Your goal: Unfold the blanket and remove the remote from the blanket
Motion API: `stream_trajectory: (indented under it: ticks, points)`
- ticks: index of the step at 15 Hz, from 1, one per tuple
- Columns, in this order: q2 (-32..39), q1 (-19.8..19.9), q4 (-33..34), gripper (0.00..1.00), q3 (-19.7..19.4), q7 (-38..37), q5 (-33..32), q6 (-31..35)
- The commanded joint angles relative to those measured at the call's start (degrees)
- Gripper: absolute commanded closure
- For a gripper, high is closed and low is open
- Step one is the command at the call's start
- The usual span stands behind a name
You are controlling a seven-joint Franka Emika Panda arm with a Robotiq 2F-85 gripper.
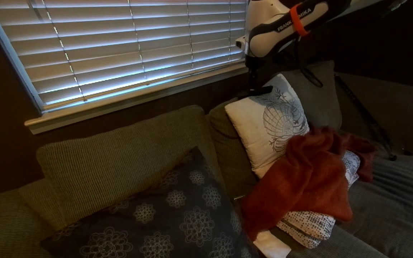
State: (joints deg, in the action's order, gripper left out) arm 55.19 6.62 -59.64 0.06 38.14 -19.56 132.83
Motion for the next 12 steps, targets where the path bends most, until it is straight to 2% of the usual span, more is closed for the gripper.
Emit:
stream_trajectory:
  ticks: [1,2,12]
  points:
    - [1.64,-0.09,3.24,0.03,0.16,2.53,1.82,-1.88]
    - [1.56,-0.05,3.17,0.00,0.18,2.68,1.84,-1.87]
    - [-4.53,0.32,0.17,0.00,-0.12,-0.45,3.62,-2.41]
